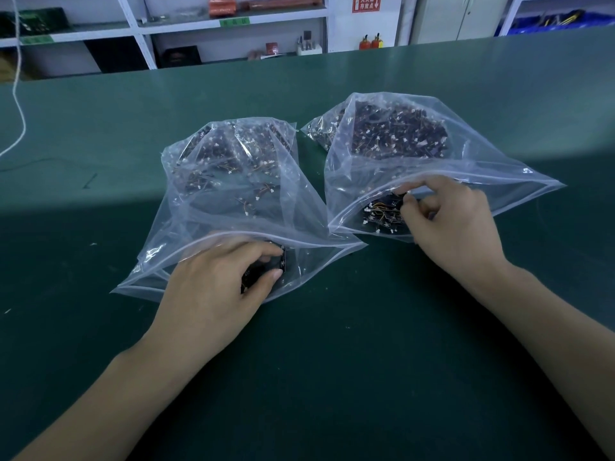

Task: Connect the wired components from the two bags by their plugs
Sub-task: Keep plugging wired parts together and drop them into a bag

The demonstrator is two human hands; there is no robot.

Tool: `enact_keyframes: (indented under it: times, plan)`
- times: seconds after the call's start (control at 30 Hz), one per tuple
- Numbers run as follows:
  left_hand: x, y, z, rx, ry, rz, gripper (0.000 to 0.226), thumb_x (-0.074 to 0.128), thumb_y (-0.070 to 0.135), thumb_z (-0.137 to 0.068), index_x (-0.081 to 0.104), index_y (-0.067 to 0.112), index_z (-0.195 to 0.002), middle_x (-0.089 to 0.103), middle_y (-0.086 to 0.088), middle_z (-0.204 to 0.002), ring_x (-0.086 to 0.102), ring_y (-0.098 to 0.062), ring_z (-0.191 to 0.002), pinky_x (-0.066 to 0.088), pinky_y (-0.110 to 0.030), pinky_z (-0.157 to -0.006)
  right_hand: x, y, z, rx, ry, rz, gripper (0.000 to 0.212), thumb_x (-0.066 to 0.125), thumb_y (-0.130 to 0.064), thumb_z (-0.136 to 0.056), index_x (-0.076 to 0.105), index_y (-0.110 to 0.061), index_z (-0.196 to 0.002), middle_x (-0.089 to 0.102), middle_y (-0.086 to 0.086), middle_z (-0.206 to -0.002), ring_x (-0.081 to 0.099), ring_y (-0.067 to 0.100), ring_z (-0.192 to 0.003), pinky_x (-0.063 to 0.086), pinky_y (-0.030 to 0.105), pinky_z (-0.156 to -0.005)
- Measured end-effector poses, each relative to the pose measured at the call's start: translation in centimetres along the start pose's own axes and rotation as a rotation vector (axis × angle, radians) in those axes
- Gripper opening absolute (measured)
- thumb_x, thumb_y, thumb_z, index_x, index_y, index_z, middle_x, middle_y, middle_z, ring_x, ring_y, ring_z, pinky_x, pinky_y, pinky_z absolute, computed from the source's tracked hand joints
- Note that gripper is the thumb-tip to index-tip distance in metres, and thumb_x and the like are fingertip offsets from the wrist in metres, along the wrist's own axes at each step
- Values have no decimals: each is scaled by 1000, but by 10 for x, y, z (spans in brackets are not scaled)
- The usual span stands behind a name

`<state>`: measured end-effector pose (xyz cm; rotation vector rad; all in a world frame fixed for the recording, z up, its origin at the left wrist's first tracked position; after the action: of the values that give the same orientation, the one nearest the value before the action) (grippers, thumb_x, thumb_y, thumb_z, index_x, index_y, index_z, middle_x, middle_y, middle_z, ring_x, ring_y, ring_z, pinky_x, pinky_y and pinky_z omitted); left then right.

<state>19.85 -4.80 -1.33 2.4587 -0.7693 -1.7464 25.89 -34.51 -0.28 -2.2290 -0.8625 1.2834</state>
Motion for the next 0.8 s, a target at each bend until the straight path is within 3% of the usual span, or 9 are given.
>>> enact_keyframes:
  times: [0.23, 0.37, 0.5, 0.67, 0.8]
  plan:
    - [2, 5, -1, 43, -17, -40, 31, 68, 33, -96, 80, 32, -124, 71, 19, -109, 65, -14, -106, 46, -32, -94, 2, -21, 8, -106, 10, -54, 20, 62, -6, -93, 70, -22, -85, 56, -10, -53, 49, 15, -50, 40, 24, -60]
    - [1, 7, -1, 61, -31, -30, 23, 71, 34, -96, 82, 32, -116, 71, 21, -106, 66, -13, -103, 53, -36, -93, -4, -33, 13, -209, 66, -166, 19, 60, -4, -91, 71, -15, -81, 55, -15, -55, 48, 10, -49, 37, 15, -59]
    - [-2, 8, -1, 67, -6, 7, 25, 68, 43, -97, 82, 31, -114, 72, 22, -106, 65, -8, -103, 52, -30, -92, -1, -50, 21, -339, 76, -233, 18, 58, -2, -91, 71, -9, -79, 46, -26, -55, 45, 5, -48, 33, 10, -57]
    - [2, 10, 0, 56, -42, -21, 36, 58, 48, -101, 78, 31, -126, 71, 20, -121, 63, -13, -117, 50, -36, -102, 7, -58, 28, -407, 21, -249, 19, 61, 2, -92, 72, -7, -79, 48, -20, -55, 45, 6, -48, 32, 9, -56]
    - [1, 14, -1, 79, -28, 46, 29, 64, 32, -105, 78, 28, -129, 72, 20, -125, 66, -14, -118, 51, -39, -105, 10, -63, 31, -452, -19, -260, 19, 61, 4, -91, 73, -6, -80, 47, -17, -55, 43, 8, -47, 31, 10, -56]
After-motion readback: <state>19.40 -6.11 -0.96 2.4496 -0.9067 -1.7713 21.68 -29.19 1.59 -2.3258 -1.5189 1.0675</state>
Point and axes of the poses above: each hand's wrist, its own z-axis away from the middle knuckle, its own x-axis out of the palm, y = z × x, the point moved 8 cm from there along -z, towards the middle knuckle
